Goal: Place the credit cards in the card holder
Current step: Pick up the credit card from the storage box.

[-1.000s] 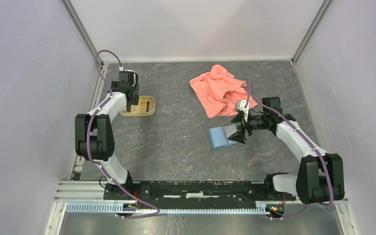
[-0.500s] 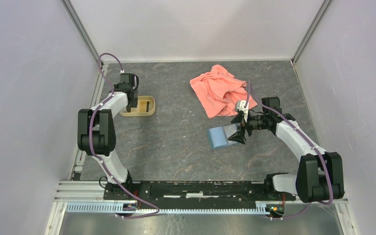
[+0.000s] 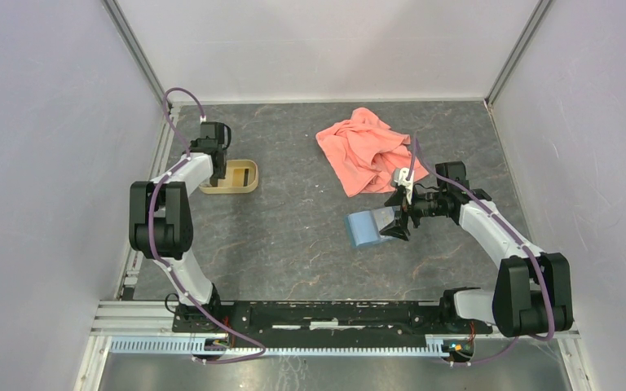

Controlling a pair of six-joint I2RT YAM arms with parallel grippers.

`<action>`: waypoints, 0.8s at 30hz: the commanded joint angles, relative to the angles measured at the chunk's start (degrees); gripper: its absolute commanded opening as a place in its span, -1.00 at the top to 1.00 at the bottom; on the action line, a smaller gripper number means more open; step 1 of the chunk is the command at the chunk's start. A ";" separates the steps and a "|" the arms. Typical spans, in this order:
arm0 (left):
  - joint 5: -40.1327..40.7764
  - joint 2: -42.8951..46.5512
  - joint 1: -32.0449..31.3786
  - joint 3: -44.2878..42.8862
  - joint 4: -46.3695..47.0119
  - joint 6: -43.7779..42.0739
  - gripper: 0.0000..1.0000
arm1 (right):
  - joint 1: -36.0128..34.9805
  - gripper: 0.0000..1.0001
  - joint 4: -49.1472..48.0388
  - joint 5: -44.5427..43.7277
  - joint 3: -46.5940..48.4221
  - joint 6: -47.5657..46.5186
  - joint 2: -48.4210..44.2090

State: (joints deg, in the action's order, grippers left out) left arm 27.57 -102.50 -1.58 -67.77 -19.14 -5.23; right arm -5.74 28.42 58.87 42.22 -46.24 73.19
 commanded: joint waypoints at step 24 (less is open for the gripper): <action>0.38 3.10 0.18 -1.36 1.65 0.12 0.08 | 0.41 -0.96 1.47 0.41 1.90 -1.66 0.60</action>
State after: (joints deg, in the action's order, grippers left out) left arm 26.87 -102.24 -1.63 -67.79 -19.14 -5.23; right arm -5.50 29.47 58.87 42.22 -46.83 73.60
